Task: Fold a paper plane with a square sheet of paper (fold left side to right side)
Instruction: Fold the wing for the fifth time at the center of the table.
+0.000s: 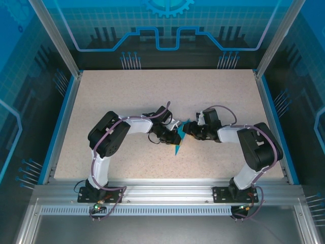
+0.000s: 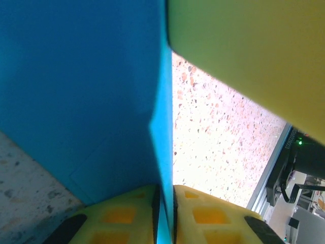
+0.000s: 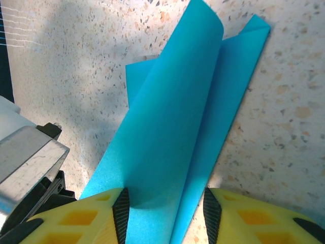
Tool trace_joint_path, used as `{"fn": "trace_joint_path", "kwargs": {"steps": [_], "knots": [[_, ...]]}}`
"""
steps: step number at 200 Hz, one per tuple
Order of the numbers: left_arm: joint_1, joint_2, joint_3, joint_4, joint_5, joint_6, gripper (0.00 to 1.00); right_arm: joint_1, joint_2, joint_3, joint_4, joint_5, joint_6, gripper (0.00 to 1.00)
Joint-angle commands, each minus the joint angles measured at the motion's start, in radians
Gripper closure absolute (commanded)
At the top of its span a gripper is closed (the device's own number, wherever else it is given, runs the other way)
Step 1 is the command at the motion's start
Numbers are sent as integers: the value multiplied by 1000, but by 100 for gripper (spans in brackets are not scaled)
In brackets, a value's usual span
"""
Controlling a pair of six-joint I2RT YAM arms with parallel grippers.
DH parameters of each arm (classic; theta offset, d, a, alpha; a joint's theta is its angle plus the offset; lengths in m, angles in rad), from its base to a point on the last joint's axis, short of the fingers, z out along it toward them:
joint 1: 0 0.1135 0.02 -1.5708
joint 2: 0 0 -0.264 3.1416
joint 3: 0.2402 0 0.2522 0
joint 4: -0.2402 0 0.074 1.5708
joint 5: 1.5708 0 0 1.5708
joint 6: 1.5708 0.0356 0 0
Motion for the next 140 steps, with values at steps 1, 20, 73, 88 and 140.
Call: {"fn": "trace_joint_path", "kwargs": {"steps": [1, 20, 73, 88, 140], "knots": [[9, 13, 29, -2, 29, -7, 82, 21, 21, 29, 6, 16, 10, 56], [9, 12, 28, -2, 28, -8, 81, 26, 36, 41, -20, 24, 9, 56], [21, -27, 5, 21, 28, -20, 71, 26, 71, 58, -109, 52, 11, 58], [32, -54, -8, 29, 28, -27, 69, 26, 86, 58, -120, 54, 13, 58], [74, -135, -43, 21, 58, -29, 60, 26, 99, 66, -121, 45, 16, 58]]}}
